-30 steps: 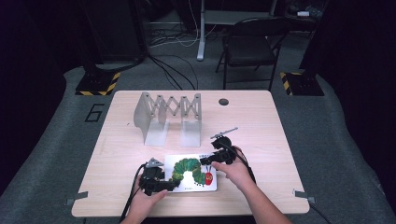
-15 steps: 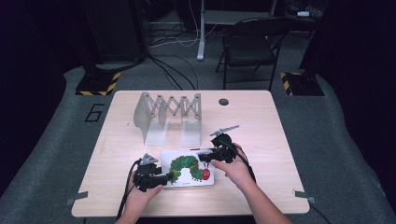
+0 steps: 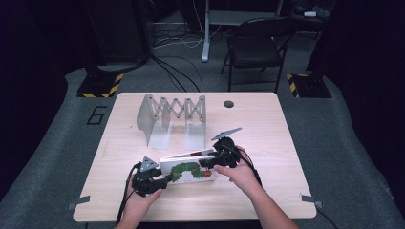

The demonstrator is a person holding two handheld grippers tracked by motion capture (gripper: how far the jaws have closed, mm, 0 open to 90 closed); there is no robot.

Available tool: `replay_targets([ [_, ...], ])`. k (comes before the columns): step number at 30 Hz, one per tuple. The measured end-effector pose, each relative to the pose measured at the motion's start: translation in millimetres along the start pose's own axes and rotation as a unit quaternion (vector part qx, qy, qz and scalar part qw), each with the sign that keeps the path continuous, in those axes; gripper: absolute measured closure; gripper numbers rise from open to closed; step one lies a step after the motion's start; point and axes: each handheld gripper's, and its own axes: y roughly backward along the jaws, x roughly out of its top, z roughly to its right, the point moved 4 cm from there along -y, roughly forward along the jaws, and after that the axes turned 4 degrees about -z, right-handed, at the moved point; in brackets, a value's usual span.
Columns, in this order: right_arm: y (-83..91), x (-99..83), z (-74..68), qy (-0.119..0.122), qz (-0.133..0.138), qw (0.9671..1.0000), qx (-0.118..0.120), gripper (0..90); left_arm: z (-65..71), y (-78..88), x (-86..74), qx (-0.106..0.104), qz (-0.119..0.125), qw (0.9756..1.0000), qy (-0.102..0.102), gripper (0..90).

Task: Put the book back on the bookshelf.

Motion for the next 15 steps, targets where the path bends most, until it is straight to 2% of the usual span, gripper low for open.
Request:
replay_targets([
  [2,1.0,-1.1,1.2,0.004,-0.004,1.0,0.004,45.2,-0.1,0.4,-0.4,-0.004,0.001,1.0,-0.005,53.8],
  [4,1.1,-2.1,1.0,0.001,-0.004,0.9999,0.012,44.4,-1.4,2.8,-1.2,-0.019,-0.005,0.9998,-0.006,54.3],
  [8,0.7,-4.7,1.2,0.004,-0.006,0.9998,0.017,43.6,-3.3,5.8,0.2,-0.039,0.006,0.9992,-0.004,52.0],
  [9,0.9,-5.4,0.8,0.003,-0.007,0.9998,0.017,43.5,-2.9,5.0,1.0,-0.039,0.014,0.9992,-0.002,50.9],
  [14,1.4,-7.8,-1.7,-0.001,-0.007,0.9998,0.018,43.3,-2.0,4.8,5.0,-0.052,0.009,0.9985,-0.012,48.4],
  [15,2.1,-9.0,-0.7,0.008,-0.01,0.9997,0.019,43.2,-1.1,4.6,6.0,-0.048,0.007,0.9987,-0.016,48.4],
])
